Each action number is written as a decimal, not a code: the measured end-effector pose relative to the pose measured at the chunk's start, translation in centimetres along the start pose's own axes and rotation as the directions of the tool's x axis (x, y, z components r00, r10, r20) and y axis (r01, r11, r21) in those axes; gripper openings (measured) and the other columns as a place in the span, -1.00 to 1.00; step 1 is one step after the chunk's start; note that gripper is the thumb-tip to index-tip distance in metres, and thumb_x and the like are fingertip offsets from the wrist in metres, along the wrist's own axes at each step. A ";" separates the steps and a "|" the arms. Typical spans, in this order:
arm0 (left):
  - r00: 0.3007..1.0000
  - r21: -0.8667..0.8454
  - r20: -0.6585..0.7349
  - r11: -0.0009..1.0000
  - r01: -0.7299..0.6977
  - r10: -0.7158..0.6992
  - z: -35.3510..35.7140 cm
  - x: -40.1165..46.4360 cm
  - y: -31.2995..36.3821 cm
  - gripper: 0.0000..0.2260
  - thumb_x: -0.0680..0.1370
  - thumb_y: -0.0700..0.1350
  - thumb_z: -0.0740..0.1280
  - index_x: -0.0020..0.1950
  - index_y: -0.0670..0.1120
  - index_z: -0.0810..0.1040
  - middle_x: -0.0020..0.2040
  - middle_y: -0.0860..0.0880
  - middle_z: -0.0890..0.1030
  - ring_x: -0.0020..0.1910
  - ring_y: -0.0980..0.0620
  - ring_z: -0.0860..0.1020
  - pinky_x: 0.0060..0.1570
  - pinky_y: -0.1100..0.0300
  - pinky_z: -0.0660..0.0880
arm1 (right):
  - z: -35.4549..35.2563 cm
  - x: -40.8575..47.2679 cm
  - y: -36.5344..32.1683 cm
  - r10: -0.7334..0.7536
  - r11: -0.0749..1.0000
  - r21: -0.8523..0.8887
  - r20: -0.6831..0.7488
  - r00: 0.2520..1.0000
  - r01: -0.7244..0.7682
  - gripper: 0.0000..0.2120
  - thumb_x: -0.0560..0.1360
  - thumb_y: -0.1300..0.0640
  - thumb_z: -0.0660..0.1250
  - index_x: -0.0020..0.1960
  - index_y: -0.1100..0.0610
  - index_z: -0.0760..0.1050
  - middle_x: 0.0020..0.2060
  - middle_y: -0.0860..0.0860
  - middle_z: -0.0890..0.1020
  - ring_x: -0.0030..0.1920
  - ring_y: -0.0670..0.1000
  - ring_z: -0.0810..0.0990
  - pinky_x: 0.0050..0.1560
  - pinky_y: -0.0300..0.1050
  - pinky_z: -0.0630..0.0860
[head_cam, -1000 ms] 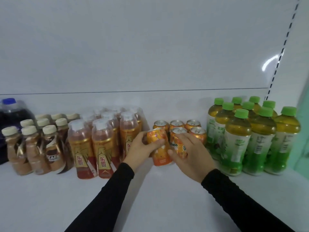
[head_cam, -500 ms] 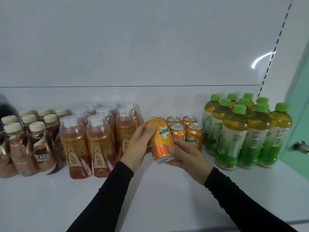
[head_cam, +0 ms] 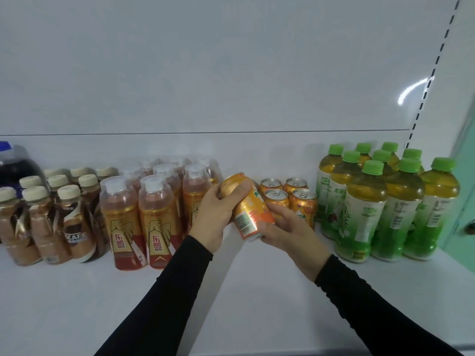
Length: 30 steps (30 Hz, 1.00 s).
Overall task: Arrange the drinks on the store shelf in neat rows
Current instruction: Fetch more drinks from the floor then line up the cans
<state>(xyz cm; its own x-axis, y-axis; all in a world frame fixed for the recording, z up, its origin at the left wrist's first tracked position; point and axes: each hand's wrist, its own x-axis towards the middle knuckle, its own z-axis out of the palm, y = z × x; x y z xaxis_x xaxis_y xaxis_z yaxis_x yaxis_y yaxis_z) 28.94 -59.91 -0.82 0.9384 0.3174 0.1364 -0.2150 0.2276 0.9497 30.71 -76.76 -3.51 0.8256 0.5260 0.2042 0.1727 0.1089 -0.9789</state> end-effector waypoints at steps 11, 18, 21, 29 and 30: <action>0.998 0.043 0.025 0.998 0.056 -0.057 0.4 0.2 0.5 -0.67 0.50 -0.06 0.48 0.21 -0.15 0.58 -0.08 -0.06 0.72 -0.15 0.00 0.70 -0.21 0.11 0.63 | -0.4 -0.5 -0.6 0.116 0.991 0.062 0.062 0.991 -0.120 -0.46 0.40 -0.27 0.42 0.26 -0.01 0.48 0.10 0.01 0.69 0.13 0.02 0.66 0.18 -0.05 0.57; 0.998 0.009 0.048 0.999 0.049 -0.049 1.3 0.1 0.7 -0.35 0.28 0.10 0.59 0.25 -0.20 0.56 0.12 -0.21 0.68 0.11 -0.19 0.66 0.22 -0.22 0.54 | -0.3 -0.3 -0.7 0.086 0.994 0.068 -0.008 0.996 -0.085 -0.54 0.42 -0.12 0.44 0.24 0.08 0.53 0.10 0.04 0.69 0.13 0.01 0.66 0.19 -0.03 0.58; 0.992 0.010 0.063 0.994 0.111 -0.111 1.0 0.4 0.8 -0.41 0.39 0.09 0.54 0.28 -0.23 0.55 0.16 -0.24 0.66 0.07 -0.19 0.65 0.17 -0.17 0.58 | -0.4 -0.5 -0.8 0.142 0.956 0.254 0.021 0.990 -0.143 -0.58 0.40 -0.06 0.35 0.18 0.14 0.52 0.05 0.15 0.70 0.08 0.15 0.68 0.11 -0.01 0.62; 0.994 0.060 -0.045 0.993 0.101 -0.098 1.0 0.8 0.6 -0.52 0.45 0.00 0.54 0.27 -0.16 0.51 0.03 -0.15 0.71 -0.08 -0.08 0.70 -0.20 0.08 0.64 | -0.5 -0.5 -1.0 0.079 0.995 -0.061 0.017 0.997 -0.078 -0.61 0.40 -0.28 0.28 0.13 -0.10 0.48 0.09 -0.02 0.67 0.11 -0.02 0.65 0.18 -0.03 0.57; 0.995 0.066 -0.046 0.993 0.093 -0.090 1.0 0.9 0.5 -0.48 0.42 0.00 0.56 0.29 -0.16 0.51 0.05 -0.16 0.70 -0.06 -0.10 0.71 -0.13 0.03 0.66 | -0.4 -0.4 -1.0 0.043 0.987 -0.155 0.001 0.999 -0.042 -0.59 0.35 -0.30 0.28 0.11 -0.14 0.48 0.11 -0.06 0.65 0.11 -0.06 0.63 0.20 -0.03 0.57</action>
<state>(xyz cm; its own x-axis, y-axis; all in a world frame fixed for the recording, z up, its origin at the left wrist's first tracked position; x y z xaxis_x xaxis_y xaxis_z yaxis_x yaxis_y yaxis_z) 29.90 -60.42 0.09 0.9406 0.3376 0.0371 -0.1084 0.1948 0.9748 30.39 -77.45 -2.59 0.8317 0.5311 0.1619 0.2188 -0.0455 -0.9747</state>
